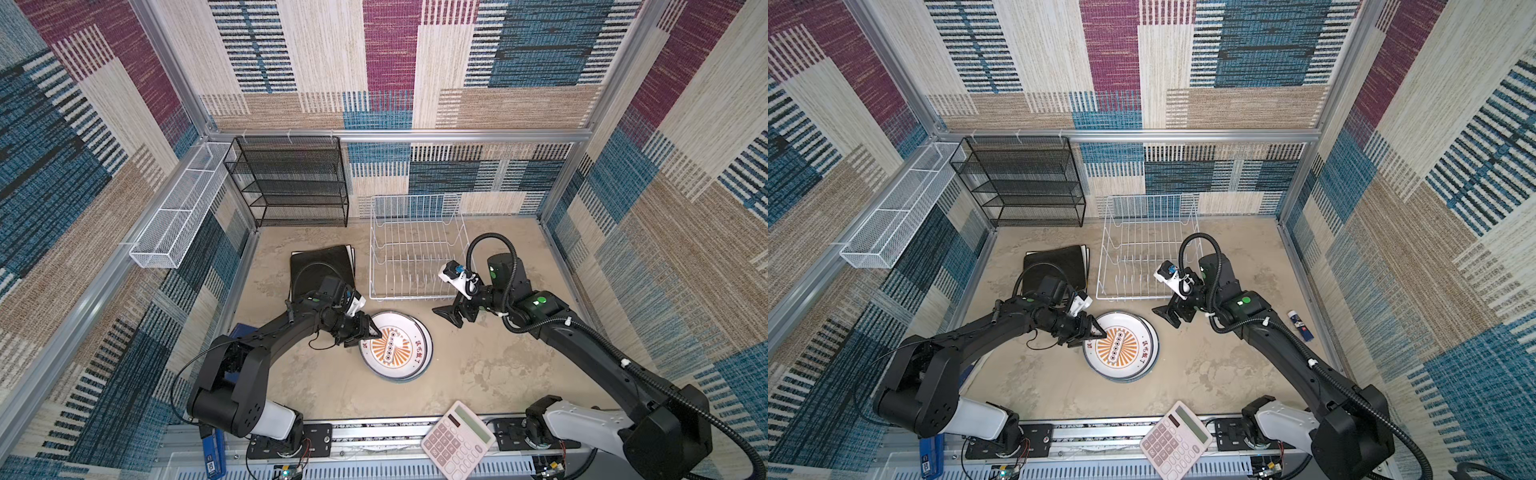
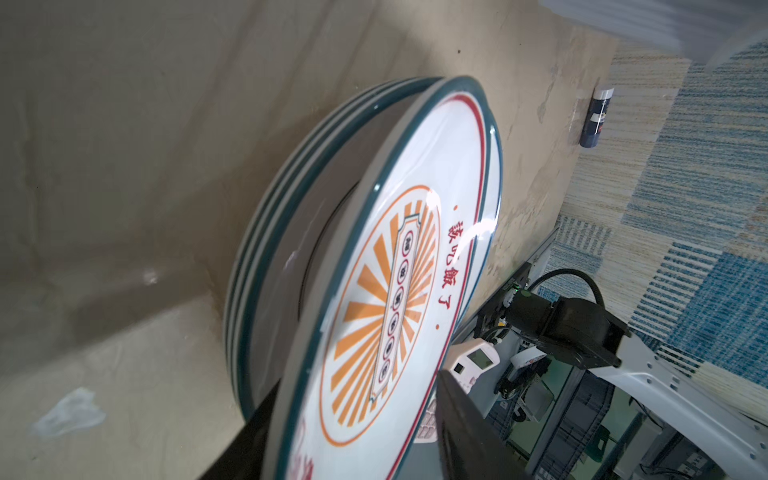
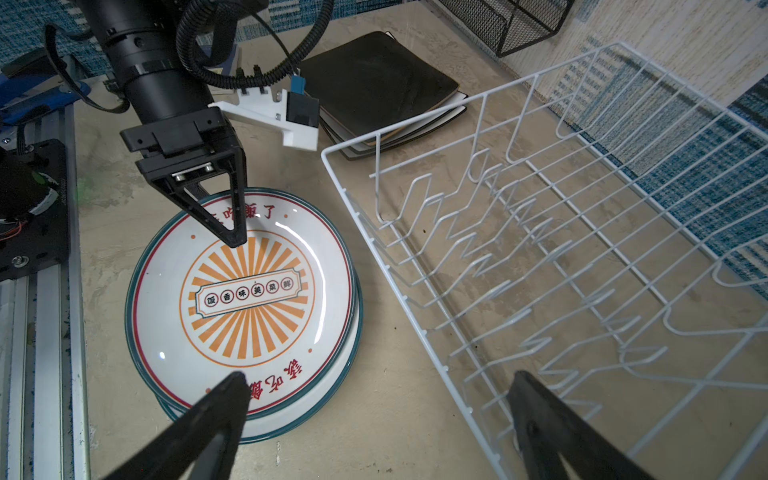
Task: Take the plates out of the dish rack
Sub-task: 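Carry the orange-sunburst plate with both grippers and lower it onto the stack, then open both grippers and draw them back from the plate stack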
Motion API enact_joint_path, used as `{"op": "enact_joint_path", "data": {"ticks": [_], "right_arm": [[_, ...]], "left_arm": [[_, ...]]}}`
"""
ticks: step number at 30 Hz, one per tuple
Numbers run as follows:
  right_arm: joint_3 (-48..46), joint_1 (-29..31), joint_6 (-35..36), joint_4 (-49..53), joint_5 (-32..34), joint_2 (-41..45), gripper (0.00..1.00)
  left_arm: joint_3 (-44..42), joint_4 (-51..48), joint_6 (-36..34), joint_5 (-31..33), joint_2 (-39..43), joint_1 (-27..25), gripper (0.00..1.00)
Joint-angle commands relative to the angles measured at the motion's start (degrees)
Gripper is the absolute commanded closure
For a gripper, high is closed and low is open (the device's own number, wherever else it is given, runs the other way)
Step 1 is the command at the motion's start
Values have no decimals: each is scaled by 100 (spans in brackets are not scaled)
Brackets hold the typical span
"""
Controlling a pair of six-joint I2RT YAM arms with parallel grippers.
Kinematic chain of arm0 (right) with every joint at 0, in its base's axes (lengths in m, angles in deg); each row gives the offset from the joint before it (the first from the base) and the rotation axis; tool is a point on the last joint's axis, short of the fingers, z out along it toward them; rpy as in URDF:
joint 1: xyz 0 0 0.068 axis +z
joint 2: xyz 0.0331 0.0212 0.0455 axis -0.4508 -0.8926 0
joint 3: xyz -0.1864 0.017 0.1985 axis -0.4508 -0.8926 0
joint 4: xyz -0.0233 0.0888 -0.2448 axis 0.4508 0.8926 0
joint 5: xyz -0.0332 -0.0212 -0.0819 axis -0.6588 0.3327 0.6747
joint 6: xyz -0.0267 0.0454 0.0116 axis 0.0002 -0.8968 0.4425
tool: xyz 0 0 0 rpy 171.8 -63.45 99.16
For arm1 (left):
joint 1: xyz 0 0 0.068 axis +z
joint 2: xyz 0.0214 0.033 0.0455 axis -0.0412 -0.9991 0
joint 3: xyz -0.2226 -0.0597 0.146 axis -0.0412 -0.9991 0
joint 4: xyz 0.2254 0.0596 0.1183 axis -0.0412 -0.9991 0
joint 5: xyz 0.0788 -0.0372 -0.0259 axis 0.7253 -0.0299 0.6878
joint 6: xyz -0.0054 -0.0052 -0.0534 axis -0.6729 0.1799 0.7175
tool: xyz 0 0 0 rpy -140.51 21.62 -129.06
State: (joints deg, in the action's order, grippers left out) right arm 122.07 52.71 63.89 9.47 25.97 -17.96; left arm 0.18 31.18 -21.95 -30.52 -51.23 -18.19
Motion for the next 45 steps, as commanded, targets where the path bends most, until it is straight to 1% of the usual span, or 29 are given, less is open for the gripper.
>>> {"op": "enact_joint_path", "data": {"ticks": [1,4,6,9,14,23,26,28,31,37,39,42,45], "right_arm": [[60,14,-41,-191,82,-14,1],[86,11,-41,-194,92,-34,1],[95,17,-44,-190,97,-43,1],[86,19,-66,-186,115,-34,1],[19,19,-66,-203,135,-1,1],[-62,18,-120,-239,202,35,1],[-81,19,-143,-246,232,46,1],[-96,16,-187,-278,250,60,1],[-98,20,-232,-322,303,51,1],[-63,19,-332,-352,427,48,1],[-63,11,-545,-467,612,89,1],[-170,10,-749,-731,1096,274,1],[-343,-7,-987,-1278,1829,582,1]], "left_arm": [[237,-579,-196,359,-22,-36,44],[521,-1115,-386,869,-51,-31,44],[693,-1409,-525,986,-104,-35,45],[838,-1640,-658,1030,-229,-44,48],[920,-1646,-704,975,-432,-100,57],[1090,-1650,-732,943,-586,-177,59],[1090,-1648,-708,950,-576,-183,57],[1082,-1695,-714,1004,-546,-184,50],[1142,-1863,-766,1122,-529,-181,43],[1284,-2195,-839,1413,-463,-185,42],[1429,-2320,-863,1550,-341,-183,42],[1755,-2496,-988,1811,-78,-178,40],[2135,-2596,-1216,2292,270,-185,38]]}}
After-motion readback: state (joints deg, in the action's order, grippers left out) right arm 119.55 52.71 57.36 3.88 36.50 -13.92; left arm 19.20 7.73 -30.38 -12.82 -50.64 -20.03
